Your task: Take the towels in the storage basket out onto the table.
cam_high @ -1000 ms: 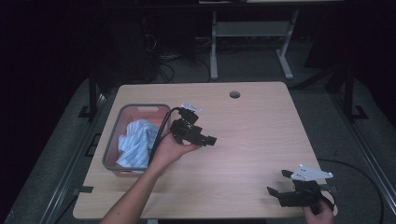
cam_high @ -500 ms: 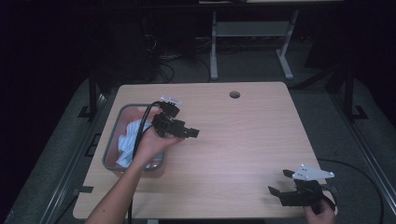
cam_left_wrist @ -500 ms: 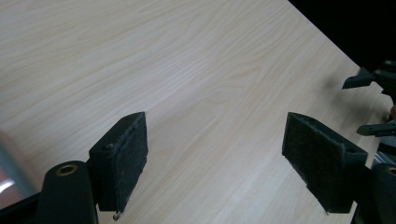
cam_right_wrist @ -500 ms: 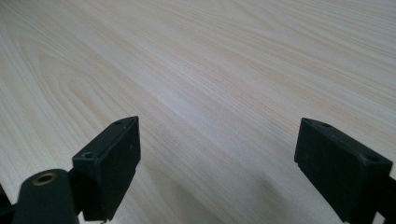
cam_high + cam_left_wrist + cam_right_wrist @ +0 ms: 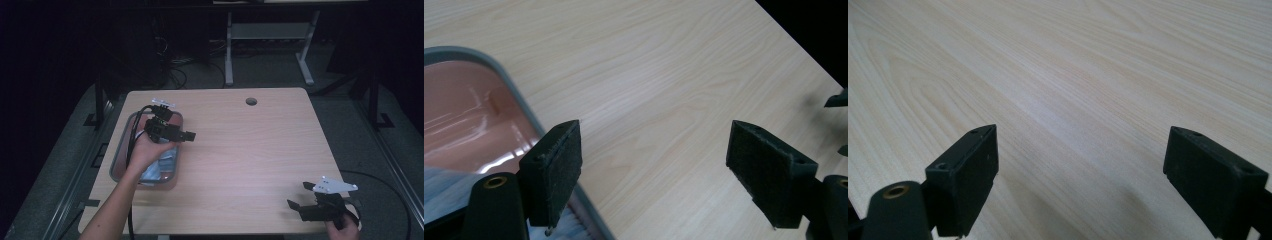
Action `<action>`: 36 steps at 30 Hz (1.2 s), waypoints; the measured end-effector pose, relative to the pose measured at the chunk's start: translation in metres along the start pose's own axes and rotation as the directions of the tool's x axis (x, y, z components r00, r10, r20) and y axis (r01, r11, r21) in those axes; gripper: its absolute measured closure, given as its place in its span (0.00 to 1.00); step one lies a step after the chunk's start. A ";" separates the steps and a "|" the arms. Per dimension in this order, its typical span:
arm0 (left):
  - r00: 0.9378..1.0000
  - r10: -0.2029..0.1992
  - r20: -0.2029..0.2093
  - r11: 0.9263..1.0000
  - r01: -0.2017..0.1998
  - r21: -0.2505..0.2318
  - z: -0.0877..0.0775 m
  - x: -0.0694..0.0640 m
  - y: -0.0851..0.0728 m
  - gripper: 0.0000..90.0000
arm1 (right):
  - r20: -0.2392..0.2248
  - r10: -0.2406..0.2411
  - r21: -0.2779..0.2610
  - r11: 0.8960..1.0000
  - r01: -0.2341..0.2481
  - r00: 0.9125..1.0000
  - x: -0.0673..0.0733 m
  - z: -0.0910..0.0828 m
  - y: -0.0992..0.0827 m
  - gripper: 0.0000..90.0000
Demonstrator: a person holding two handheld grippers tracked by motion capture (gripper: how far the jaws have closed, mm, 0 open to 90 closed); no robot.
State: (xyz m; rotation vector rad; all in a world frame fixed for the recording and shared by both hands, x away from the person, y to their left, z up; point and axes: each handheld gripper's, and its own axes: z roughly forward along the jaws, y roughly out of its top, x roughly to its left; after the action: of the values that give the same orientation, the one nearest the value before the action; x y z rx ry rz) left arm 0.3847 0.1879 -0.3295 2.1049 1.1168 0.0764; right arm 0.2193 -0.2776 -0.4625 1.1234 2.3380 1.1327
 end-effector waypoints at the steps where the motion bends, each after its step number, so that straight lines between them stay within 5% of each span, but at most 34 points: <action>1: 1.000 -0.007 -0.003 1.000 0.007 -0.004 -0.002 0.002 -0.001 0.25 | 0.000 0.000 0.000 1.000 0.000 1.000 0.000 0.000 0.000 0.15; 17: 0.994 -0.084 -0.069 0.996 0.082 -0.039 -0.027 0.035 -0.017 0.25 | -0.001 0.000 -0.001 1.000 0.000 1.000 0.000 0.000 0.000 0.15; 24: 0.985 -0.133 -0.112 0.990 0.129 -0.049 -0.032 0.052 -0.030 0.25 | 0.000 -0.001 0.000 1.000 0.001 1.000 0.000 -0.001 0.000 0.15; 36: 0.967 -0.163 -0.195 0.984 0.173 0.037 -0.016 0.069 -0.049 0.25 | -0.017 -0.015 0.006 1.000 0.015 1.000 0.003 0.001 0.000 0.15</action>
State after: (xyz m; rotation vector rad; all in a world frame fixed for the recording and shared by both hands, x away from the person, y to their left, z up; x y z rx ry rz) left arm 0.3876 0.2651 -0.3671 2.0744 1.4223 0.1722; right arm 0.2179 -0.2744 -0.4628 1.1008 2.3602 1.1341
